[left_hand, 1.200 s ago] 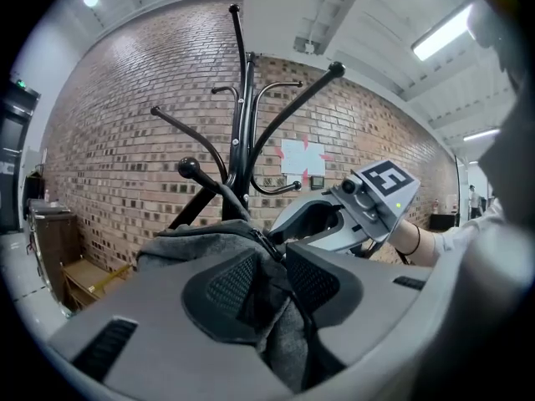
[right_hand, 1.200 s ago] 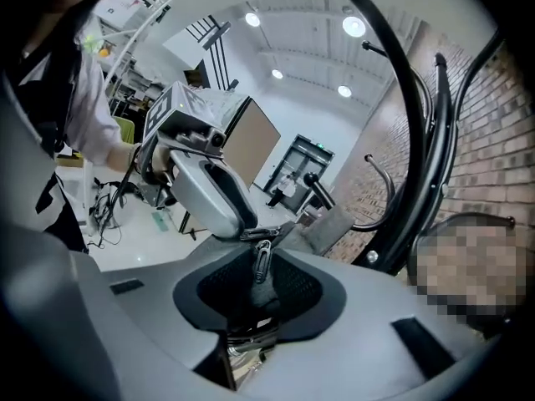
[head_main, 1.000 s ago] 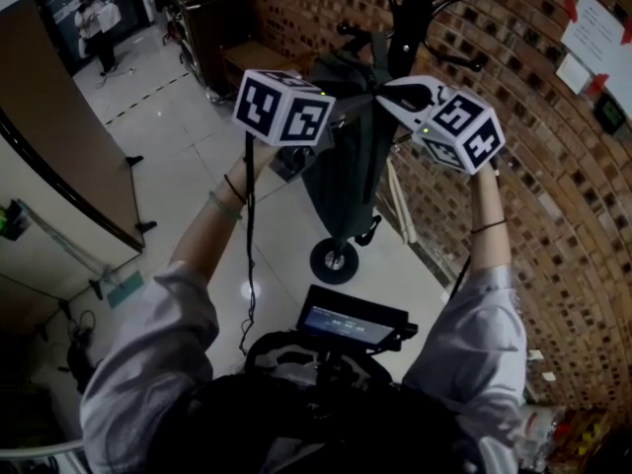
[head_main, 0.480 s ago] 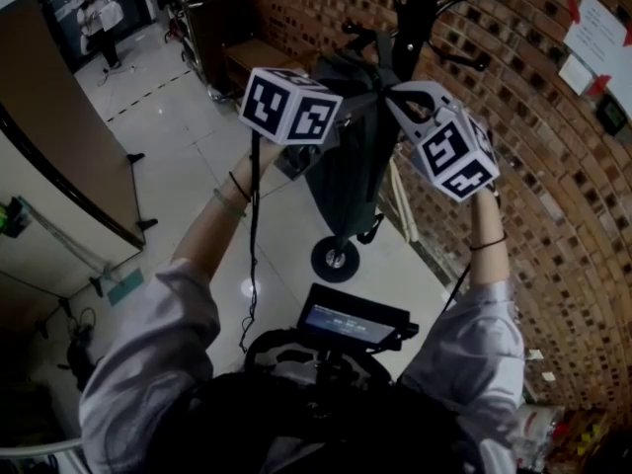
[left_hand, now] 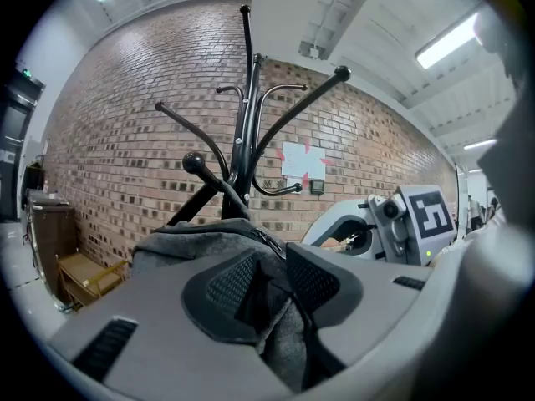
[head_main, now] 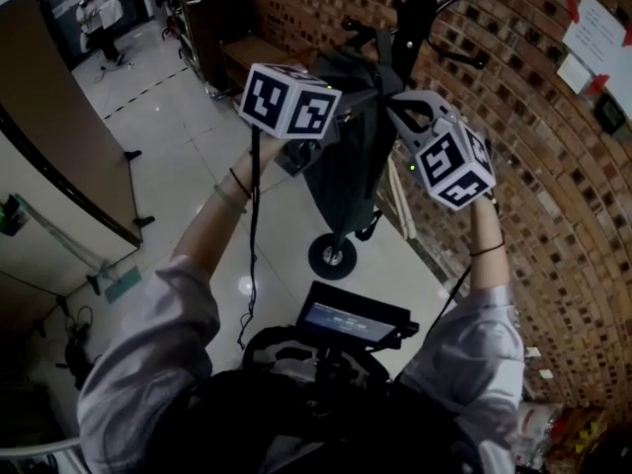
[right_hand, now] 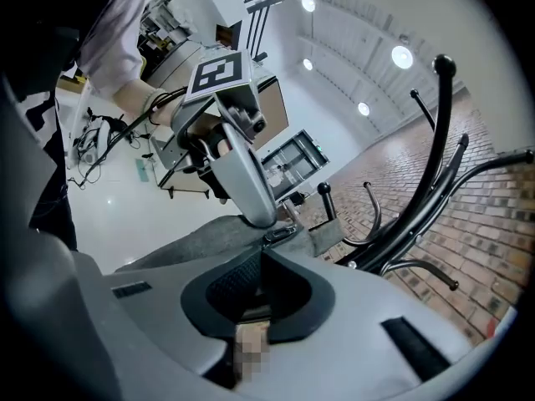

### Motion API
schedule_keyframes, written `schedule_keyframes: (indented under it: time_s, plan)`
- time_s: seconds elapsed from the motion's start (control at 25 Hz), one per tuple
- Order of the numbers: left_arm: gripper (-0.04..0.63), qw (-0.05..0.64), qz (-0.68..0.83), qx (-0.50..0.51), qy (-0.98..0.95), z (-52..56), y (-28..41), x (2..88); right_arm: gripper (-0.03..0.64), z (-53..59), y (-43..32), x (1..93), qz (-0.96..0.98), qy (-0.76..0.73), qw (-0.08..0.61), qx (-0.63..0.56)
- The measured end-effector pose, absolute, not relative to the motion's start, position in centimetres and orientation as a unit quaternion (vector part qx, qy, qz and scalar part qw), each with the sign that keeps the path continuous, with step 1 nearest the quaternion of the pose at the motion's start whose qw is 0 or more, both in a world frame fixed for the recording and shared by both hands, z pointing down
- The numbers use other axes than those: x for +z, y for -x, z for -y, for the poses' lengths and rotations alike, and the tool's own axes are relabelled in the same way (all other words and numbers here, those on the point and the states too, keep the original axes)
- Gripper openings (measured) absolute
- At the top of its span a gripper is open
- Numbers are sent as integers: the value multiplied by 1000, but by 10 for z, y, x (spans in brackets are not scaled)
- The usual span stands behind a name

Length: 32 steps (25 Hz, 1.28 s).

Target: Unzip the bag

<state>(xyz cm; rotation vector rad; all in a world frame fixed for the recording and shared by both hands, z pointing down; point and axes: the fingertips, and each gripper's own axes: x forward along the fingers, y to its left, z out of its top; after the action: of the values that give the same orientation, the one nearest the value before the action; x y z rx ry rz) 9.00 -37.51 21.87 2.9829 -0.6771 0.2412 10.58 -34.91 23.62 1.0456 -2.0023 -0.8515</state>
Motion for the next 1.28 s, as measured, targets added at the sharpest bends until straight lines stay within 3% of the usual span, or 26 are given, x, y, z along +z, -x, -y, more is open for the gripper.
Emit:
schedule_keyframes:
  time_s: [1.28]
  plan:
    - [123, 37, 213, 50, -975, 348, -75, 219, 14, 314, -111, 299, 797, -425, 330, -274]
